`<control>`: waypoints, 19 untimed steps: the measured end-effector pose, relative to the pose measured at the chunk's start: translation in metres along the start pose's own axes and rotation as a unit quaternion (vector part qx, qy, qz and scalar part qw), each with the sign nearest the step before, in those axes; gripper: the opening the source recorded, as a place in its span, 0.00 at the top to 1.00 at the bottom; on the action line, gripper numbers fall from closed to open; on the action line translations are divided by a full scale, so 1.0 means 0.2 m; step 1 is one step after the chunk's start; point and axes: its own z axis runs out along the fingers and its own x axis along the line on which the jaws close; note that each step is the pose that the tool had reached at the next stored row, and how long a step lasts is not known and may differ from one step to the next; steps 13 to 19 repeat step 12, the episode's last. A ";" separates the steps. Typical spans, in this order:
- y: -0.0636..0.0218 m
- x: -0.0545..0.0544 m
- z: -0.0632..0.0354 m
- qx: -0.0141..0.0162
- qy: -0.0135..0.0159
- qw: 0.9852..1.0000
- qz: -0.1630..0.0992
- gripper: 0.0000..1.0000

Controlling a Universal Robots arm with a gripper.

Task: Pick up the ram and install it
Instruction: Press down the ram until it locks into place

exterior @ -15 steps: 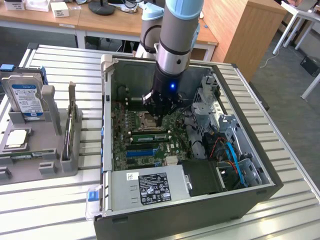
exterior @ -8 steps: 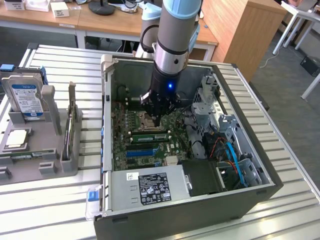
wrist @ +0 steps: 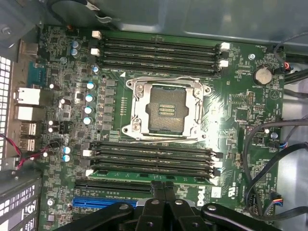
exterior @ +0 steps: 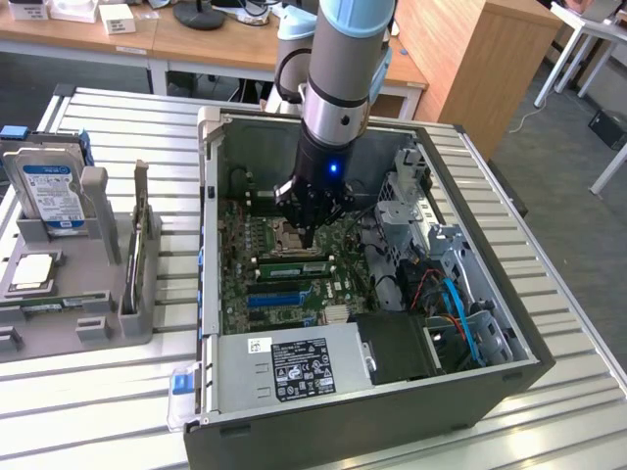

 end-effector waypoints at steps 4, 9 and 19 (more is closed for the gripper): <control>0.000 0.00 0.000 0.000 0.001 1.000 0.000 0.89; 0.000 0.00 0.000 0.000 0.004 1.000 0.001 0.89; 0.000 0.00 0.000 0.000 0.004 1.000 0.001 0.89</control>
